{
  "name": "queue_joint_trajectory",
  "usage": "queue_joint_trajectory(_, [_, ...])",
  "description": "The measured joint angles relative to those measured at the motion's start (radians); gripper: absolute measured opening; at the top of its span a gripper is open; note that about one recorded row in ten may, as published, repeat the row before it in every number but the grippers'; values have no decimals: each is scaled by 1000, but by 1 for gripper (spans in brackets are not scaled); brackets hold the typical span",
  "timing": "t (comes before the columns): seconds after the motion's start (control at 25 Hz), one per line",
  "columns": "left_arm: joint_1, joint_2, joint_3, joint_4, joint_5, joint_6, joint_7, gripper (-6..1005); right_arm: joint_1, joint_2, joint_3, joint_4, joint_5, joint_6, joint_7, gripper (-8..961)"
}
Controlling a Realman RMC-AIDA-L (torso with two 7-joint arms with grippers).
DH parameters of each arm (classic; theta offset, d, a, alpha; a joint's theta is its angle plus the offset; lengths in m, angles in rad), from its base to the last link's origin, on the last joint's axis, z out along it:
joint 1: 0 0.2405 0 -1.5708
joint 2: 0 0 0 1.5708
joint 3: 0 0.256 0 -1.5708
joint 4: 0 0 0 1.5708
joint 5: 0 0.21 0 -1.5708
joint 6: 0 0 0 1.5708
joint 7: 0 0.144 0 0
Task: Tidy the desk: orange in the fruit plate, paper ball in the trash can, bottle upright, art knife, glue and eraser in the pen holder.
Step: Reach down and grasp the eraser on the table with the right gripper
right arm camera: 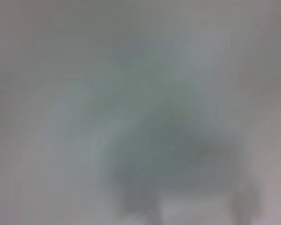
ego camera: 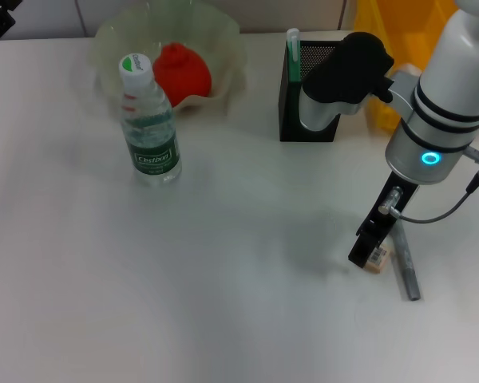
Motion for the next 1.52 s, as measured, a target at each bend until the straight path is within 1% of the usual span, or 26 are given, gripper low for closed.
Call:
queue_joint_trajectory(0.28, [0, -1, 1, -2, -1, 2, 1, 710, -6, 1, -1, 4, 38, -1, -18, 726])
queue_joint_trajectory(1.04, [9, 1, -1, -2, -13, 7, 1, 710, -10, 0, 0, 38, 33, 1, -15, 715])
queue_joint_trajectory(1.24, [10, 1, 0, -2, -13, 8, 1, 710, -10, -1, 2, 48, 33, 5, -13, 545])
queue_joint_trajectory(1.44, [11, 1, 0, -2, -13, 8, 1, 710, -11, -1, 5, 49, 33, 7, -12, 538])
queue_joint_trajectory(1.52, [11, 1, 0, -2, -13, 8, 1, 710, -11, -1, 6, 55, 33, 8, -11, 518])
